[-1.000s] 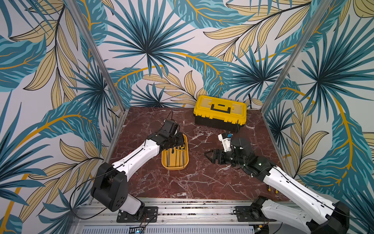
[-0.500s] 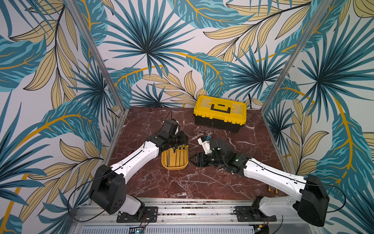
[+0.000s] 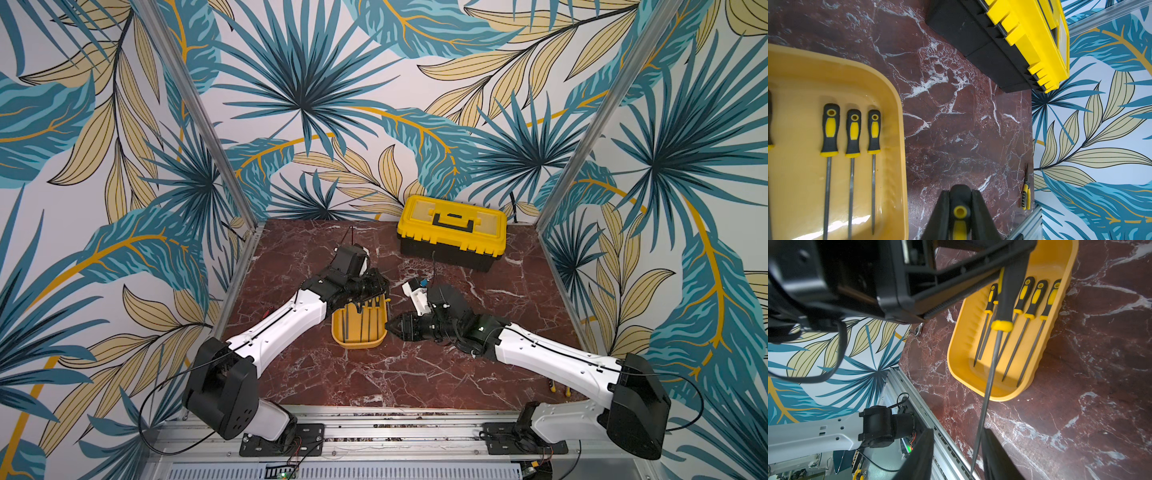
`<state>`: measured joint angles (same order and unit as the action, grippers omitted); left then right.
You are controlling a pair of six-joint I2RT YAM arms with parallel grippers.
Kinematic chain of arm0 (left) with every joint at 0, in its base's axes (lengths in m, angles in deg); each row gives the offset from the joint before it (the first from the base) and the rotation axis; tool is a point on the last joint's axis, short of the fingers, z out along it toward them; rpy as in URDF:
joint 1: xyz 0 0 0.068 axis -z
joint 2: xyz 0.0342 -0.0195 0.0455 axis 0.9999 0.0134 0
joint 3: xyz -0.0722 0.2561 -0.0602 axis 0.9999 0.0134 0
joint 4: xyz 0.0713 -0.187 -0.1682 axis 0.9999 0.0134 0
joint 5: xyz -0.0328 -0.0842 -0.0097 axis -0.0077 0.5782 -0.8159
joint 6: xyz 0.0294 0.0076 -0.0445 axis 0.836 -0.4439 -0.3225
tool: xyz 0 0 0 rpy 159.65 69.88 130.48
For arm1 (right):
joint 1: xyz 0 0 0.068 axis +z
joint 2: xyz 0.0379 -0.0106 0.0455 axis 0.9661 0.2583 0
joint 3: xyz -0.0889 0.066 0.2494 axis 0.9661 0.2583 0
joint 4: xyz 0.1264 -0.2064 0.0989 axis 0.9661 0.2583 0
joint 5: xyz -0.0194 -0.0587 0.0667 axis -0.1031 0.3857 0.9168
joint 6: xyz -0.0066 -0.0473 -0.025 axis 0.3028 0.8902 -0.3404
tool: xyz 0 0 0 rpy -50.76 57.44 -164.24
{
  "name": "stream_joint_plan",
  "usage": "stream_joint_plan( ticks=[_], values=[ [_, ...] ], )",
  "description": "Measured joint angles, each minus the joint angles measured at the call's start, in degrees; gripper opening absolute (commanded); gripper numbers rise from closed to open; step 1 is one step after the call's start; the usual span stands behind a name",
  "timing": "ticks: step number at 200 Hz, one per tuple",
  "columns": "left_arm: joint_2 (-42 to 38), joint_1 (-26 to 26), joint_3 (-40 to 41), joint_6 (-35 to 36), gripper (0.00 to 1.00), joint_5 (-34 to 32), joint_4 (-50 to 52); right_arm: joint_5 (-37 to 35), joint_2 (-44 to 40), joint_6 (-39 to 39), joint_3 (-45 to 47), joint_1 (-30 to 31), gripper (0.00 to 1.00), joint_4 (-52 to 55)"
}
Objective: Take the file tool out of the storage box
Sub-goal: Pick up the file tool from the storage box.
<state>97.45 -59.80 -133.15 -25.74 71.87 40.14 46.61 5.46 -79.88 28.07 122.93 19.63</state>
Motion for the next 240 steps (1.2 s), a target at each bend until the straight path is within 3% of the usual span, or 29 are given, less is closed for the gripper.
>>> stream_joint_plan(
  ticks=[141, 240],
  values=[
    [0.0, 0.0, 0.0, -0.2, 0.14, 0.9, -0.9, -0.9, 0.0, -0.6, 0.9, 0.0, 0.24, -0.2],
    [-0.1, -0.1, 0.0, -0.4, 0.14, 1.1, -0.9, -0.9, 1.3, -0.8, 1.2, 0.0, 0.23, -1.0]
  ],
)
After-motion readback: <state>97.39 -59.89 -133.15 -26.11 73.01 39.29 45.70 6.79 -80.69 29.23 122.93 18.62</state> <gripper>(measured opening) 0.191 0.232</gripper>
